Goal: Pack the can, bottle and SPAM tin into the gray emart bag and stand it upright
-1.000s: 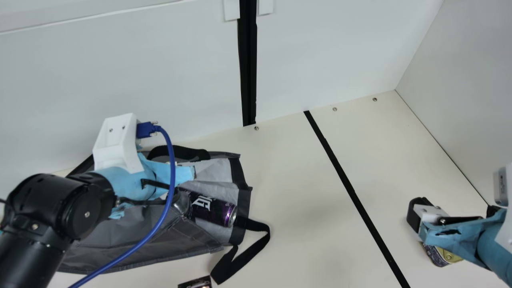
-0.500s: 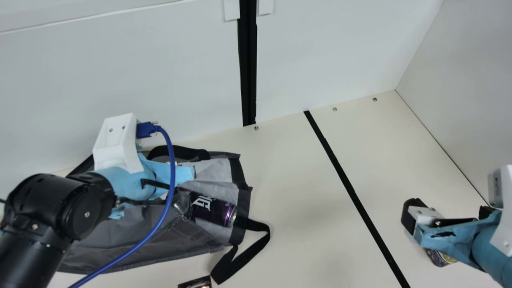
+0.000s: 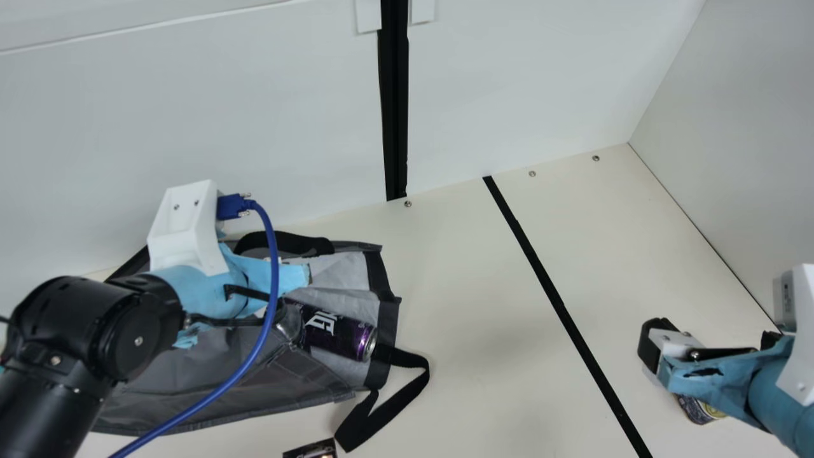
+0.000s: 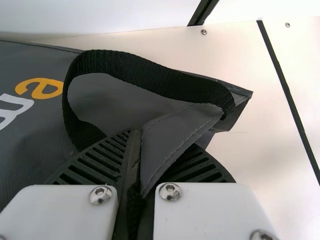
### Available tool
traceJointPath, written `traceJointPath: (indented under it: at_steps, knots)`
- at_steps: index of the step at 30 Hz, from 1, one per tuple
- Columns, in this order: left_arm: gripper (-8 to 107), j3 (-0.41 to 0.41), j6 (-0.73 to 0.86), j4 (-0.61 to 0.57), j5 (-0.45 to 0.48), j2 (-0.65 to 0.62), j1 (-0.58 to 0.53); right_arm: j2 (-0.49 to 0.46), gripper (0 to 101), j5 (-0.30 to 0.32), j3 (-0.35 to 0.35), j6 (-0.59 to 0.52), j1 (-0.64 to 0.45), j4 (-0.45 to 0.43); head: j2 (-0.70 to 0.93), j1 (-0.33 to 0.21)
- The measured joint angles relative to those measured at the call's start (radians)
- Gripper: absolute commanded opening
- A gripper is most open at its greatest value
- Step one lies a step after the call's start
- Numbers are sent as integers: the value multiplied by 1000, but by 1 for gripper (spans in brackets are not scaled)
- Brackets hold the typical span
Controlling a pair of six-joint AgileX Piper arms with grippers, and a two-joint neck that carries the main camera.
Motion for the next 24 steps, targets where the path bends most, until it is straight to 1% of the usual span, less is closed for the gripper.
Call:
traceJointPath:
  at_steps: [5,11,16,24]
  knots:
    - [-8,0,0,0,0,0,0,13,95,0,5,-20,-36,0,0,2]
    - [-8,0,0,0,0,0,0,42,95,0,10,-63,-109,11,0,2]
    - [-8,0,0,0,0,0,0,71,95,-2,15,-121,-183,23,0,2]
    - [-8,0,0,0,0,0,0,121,95,-2,29,-249,-309,56,2,2]
